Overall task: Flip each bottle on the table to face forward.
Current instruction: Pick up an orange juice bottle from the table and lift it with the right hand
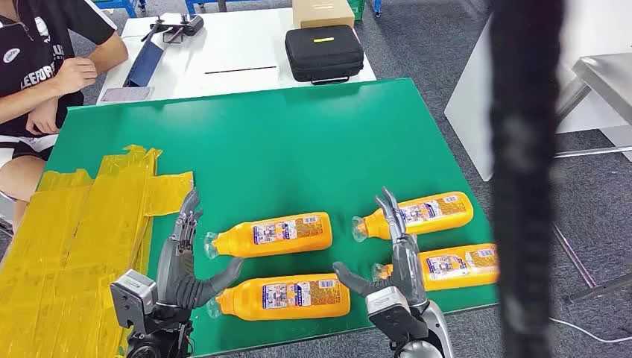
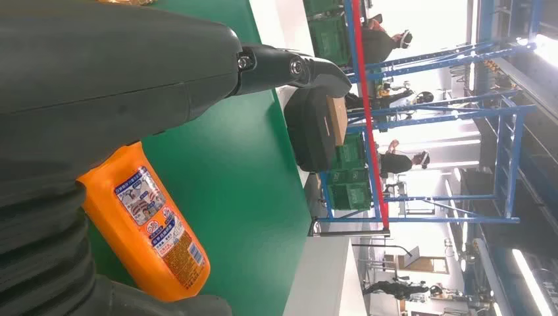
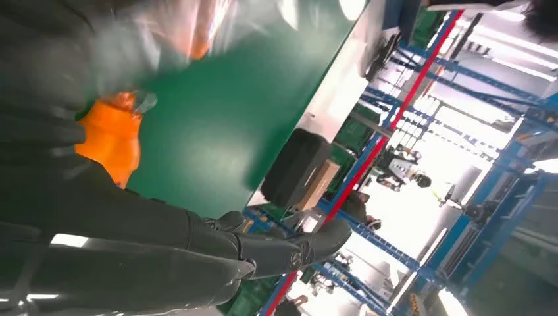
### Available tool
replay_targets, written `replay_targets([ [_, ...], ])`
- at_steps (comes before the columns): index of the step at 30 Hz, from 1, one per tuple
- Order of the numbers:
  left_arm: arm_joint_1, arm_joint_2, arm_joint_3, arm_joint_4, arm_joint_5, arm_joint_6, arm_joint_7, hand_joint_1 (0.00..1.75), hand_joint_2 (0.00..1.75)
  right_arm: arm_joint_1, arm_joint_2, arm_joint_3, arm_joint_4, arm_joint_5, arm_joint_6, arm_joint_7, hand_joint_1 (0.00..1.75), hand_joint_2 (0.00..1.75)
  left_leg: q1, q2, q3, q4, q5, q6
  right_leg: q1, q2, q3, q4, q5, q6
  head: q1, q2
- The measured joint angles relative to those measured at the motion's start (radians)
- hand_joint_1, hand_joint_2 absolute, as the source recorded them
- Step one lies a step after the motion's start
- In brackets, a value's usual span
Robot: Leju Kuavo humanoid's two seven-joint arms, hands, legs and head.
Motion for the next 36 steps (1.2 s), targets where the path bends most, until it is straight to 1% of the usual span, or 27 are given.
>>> replay_targets([
  [2,-0.001,0.000,0.000,0.000,0.000,-0.001,0.001,0.00,1.75,0.000,-0.002,-0.006,-0.002,0.034,-0.004,0.011,0.00,1.75,0.000,0.000,0.000,0.000,0.000,0.000,0.000,0.000,0.000,0.000,0.000,0.000,0.000,0.000],
  [5,-0.001,0.000,0.004,0.001,0.008,-0.011,0.004,0.00,1.75,0.002,-0.012,-0.038,-0.007,0.171,-0.004,0.054,0.00,1.75,0.000,0.000,0.000,0.000,0.000,0.000,0.000,0.000,0.000,0.000,0.000,0.000,0.000,0.000],
  [7,0.000,0.000,0.009,0.003,0.016,-0.020,0.004,0.00,1.75,0.006,-0.026,-0.071,-0.009,0.237,0.010,0.073,0.00,1.75,0.000,0.000,0.000,0.000,0.000,0.000,0.000,0.000,0.000,0.000,0.000,0.000,0.000,0.000],
  [11,0.000,0.000,0.020,0.011,0.024,-0.033,0.002,0.00,1.75,0.011,-0.045,-0.125,-0.011,0.280,0.038,0.084,0.00,1.75,0.000,0.000,0.000,0.000,0.000,0.000,0.000,0.000,0.000,0.000,0.000,0.000,0.000,0.000],
  [13,-0.002,0.000,0.026,0.018,0.028,-0.044,0.001,0.00,1.75,0.013,-0.055,-0.148,-0.012,0.324,0.076,0.100,0.00,1.75,0.000,0.000,0.000,0.000,0.000,0.000,0.000,0.000,0.000,0.000,0.000,0.000,0.000,0.000],
  [17,-0.011,-0.004,0.041,0.040,0.036,-0.073,0.000,0.00,1.75,0.021,-0.089,-0.215,-0.012,0.399,0.211,0.115,0.00,1.75,0.000,0.000,0.000,0.000,0.000,0.000,0.000,0.000,0.000,0.000,0.000,0.000,0.000,0.000],
  [22,-0.015,-0.007,0.064,0.069,0.037,-0.095,-0.011,0.00,1.75,0.034,-0.144,-0.342,-0.004,0.422,0.367,0.080,0.00,1.75,-0.001,0.000,0.000,0.000,0.000,0.000,0.000,0.000,0.000,0.000,0.000,0.000,0.000,0.000],
  [27,-0.019,-0.009,0.085,0.093,0.038,-0.105,-0.016,0.00,1.75,0.025,-0.200,-0.465,0.038,0.413,0.512,0.059,0.00,1.75,-0.001,0.000,0.000,0.000,-0.001,0.001,-0.001,0.000,0.001,-0.001,0.000,0.000,0.000,0.000],
  [30,-0.026,-0.010,0.089,0.108,0.039,-0.106,-0.017,0.00,1.75,0.003,-0.231,-0.517,0.079,0.407,0.549,0.055,0.00,1.75,-0.001,0.000,0.000,0.000,-0.001,0.001,-0.001,0.000,0.001,-0.001,0.000,0.000,0.000,0.000],
  [36,-0.037,-0.012,0.097,0.135,0.040,-0.106,-0.018,0.00,1.75,-0.038,-0.272,-0.580,0.161,0.409,0.559,0.053,0.00,1.75,-0.001,0.000,0.001,0.000,-0.001,0.001,0.000,0.000,0.001,-0.001,0.000,0.001,0.000,0.000],
])
